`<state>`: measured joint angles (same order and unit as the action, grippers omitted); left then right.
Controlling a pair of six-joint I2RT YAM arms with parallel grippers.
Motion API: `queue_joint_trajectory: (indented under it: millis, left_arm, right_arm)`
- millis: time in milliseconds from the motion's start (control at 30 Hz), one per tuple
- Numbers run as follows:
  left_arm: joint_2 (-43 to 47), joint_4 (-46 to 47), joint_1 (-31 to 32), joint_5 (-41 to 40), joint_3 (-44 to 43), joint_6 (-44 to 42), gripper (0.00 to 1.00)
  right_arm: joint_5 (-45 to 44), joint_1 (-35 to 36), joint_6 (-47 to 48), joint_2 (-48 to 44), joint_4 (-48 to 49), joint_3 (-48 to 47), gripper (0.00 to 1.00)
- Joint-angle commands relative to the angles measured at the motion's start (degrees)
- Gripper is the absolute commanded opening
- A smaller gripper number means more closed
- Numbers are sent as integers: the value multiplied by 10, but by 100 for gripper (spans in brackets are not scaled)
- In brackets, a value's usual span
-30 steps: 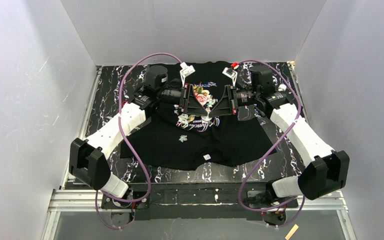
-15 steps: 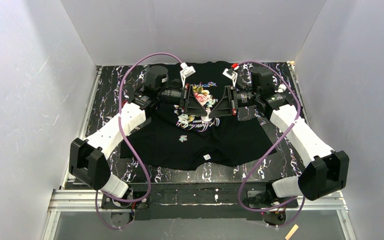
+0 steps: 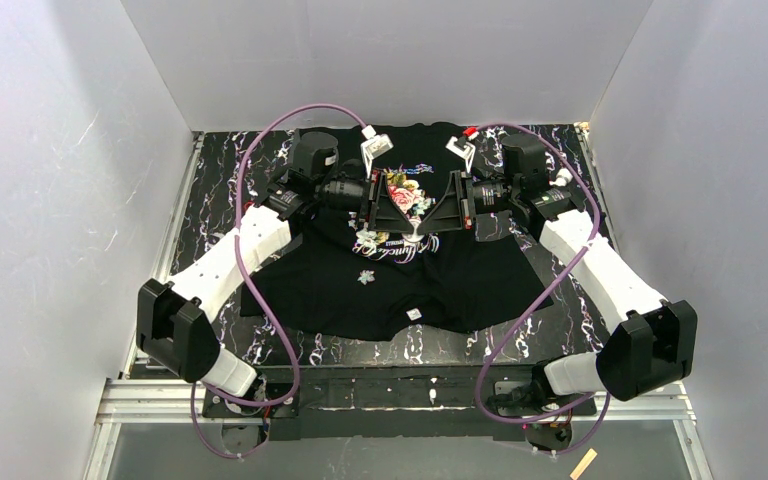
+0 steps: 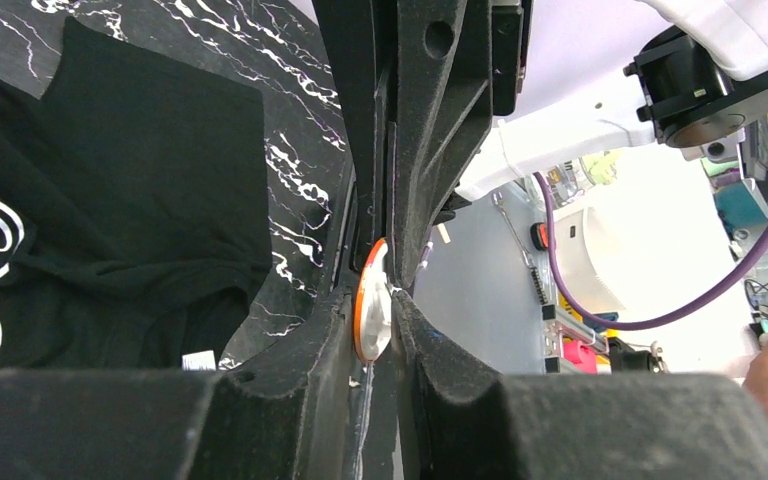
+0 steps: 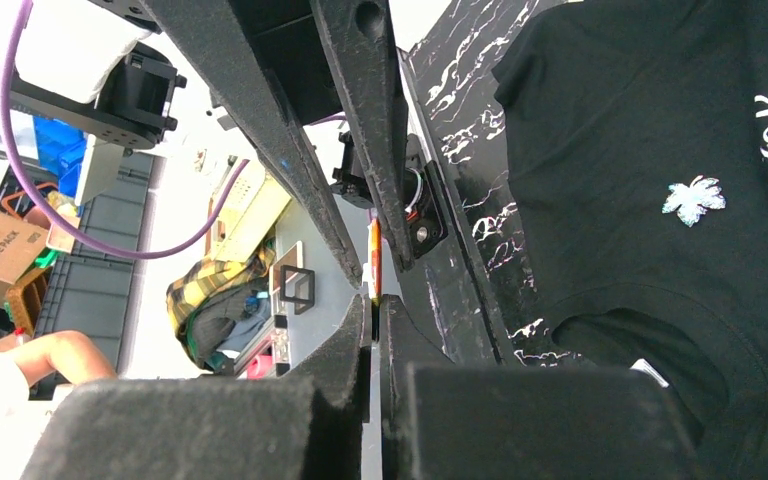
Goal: Remove the brooch from the garment
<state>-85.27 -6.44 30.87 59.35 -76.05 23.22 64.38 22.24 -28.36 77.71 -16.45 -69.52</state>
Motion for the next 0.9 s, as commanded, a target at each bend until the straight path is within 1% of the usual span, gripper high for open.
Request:
queue_joint_trajectory:
  millis: [0, 200, 600, 867]
  left_arm:
    - [19, -56, 2, -50, -23, -47, 18]
    - [18, -75, 3, -66, -32, -63, 17]
    - [19, -108, 9, -94, -42, -97, 10]
    - [18, -133, 9, -113, -59, -127, 11]
  right_arm:
    - [25, 3, -14, -12, 30, -1, 1]
    - [26, 3, -14, -10, 30, -4, 1]
    - [36, 3, -18, -11, 31, -1, 1]
    - [21, 2, 11, -10, -9, -7, 1]
